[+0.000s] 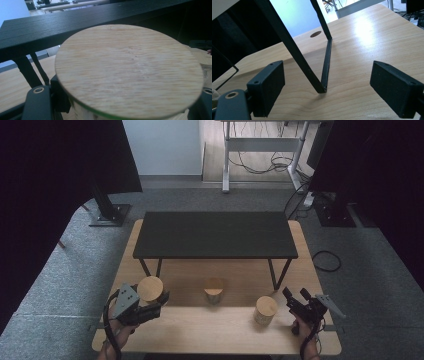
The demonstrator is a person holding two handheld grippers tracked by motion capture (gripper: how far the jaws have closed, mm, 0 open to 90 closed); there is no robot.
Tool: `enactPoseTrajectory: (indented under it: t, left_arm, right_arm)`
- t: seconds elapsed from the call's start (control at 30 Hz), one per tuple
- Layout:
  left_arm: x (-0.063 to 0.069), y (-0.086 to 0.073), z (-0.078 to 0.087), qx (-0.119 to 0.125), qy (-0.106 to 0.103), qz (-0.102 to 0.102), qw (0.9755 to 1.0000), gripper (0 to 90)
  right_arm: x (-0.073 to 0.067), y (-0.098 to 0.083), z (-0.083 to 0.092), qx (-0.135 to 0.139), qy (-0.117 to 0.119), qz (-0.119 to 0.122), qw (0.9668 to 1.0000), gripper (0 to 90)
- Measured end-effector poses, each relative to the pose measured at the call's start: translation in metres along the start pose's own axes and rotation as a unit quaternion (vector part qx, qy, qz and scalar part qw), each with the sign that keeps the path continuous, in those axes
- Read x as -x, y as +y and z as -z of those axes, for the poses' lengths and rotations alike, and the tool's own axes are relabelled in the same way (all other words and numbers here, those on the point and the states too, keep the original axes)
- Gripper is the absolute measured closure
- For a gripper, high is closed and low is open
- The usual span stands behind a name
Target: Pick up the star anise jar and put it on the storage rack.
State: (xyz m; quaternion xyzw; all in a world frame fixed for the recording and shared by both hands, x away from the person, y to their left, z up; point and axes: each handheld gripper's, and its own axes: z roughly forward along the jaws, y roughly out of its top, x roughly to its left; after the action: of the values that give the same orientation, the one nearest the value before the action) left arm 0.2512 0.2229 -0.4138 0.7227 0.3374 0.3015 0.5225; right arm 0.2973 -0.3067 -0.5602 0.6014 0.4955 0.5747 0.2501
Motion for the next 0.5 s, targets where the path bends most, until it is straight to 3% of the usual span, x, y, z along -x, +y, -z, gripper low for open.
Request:
enactPoseTrajectory:
  t: [0.1,0.5]
  left_arm:
    - [-0.002,0.003,0.001,0.009,-0.004,0.016,0.9998,24.9]
    - [-0.005,0.014,0.003,0.013,0.020,0.003,0.9997,24.9]
  right_arm:
    - [0.000,0.000,0.000,0.000,0.000,0.000,1.0000,12.0]
    - [0.000,0.000,0.000,0.000,-0.001,-0.001,1.0000,12.0]
